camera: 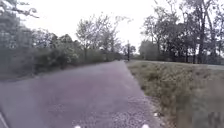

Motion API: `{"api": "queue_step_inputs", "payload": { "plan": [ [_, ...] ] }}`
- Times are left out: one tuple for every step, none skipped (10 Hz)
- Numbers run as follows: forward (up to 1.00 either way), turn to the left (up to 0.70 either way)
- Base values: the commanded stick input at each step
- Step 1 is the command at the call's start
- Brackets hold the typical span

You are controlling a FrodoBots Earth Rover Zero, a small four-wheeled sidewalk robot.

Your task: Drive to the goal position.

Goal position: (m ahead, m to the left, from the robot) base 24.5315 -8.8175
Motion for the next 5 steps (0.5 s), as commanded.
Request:
{"api": "queue_step_inputs", "payload": {
  "plan": [
    [1.0,0.0],
    [1.0,0.0],
    [1.0,0.0],
    [1.0,0.0],
    [1.0,-0.02]
  ]
}}
